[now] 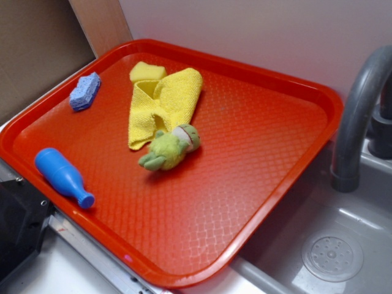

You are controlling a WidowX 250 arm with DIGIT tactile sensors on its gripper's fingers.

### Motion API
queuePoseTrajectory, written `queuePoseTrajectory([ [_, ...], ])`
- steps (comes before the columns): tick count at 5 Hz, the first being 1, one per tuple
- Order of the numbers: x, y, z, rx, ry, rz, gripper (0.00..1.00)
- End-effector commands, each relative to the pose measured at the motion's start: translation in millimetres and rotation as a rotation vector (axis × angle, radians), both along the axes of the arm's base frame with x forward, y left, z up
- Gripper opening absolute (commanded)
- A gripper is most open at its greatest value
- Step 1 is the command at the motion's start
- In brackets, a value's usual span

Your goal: Grab the blue sponge.

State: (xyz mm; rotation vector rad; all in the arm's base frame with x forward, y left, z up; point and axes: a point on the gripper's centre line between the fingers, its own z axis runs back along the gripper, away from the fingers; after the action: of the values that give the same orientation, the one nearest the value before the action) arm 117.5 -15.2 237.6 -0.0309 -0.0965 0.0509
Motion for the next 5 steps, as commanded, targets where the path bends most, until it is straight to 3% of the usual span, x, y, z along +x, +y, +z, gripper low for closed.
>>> queuePoseTrajectory([
  [1,0,0,0,0.000,0.000,0.000,1.00],
  [2,18,20,-8,-0.068,0.022,0.222,1.00],
  [3,34,46,-23,-0.095,-0.017,0.470,1.00],
  [5,78,112,-74,-0.074,-0.070,0.747,1.00],
])
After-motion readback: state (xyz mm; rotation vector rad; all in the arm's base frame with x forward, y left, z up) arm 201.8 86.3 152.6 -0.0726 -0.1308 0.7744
